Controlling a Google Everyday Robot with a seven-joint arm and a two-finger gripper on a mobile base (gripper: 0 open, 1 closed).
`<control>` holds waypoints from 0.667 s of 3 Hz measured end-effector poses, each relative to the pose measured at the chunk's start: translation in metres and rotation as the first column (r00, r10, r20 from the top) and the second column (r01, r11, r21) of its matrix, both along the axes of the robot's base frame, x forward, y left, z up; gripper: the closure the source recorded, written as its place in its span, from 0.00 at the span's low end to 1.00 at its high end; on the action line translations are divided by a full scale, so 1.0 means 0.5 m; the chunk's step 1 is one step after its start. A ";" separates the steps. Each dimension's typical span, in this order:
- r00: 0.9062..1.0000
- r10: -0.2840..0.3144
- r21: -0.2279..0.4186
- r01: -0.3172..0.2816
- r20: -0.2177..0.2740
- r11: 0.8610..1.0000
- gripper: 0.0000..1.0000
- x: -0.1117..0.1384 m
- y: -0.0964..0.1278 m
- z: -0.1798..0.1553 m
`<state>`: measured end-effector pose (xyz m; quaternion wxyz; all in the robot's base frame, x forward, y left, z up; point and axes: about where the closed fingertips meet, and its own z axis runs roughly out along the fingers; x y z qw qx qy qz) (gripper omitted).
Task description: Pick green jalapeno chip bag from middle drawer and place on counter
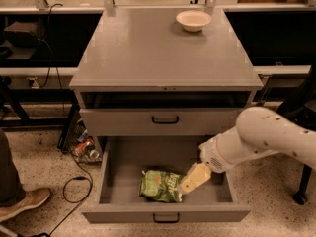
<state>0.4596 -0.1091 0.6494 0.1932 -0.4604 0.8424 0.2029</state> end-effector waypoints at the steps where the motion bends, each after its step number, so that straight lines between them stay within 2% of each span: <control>1: 0.997 -0.079 0.119 0.080 -0.008 0.990 0.00 0.050 0.070 -0.141; 2: 0.997 -0.079 0.119 0.080 -0.008 0.990 0.00 0.050 0.070 -0.141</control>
Offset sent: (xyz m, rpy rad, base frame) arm 0.0150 0.0281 -0.0470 0.0873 0.0049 -0.0465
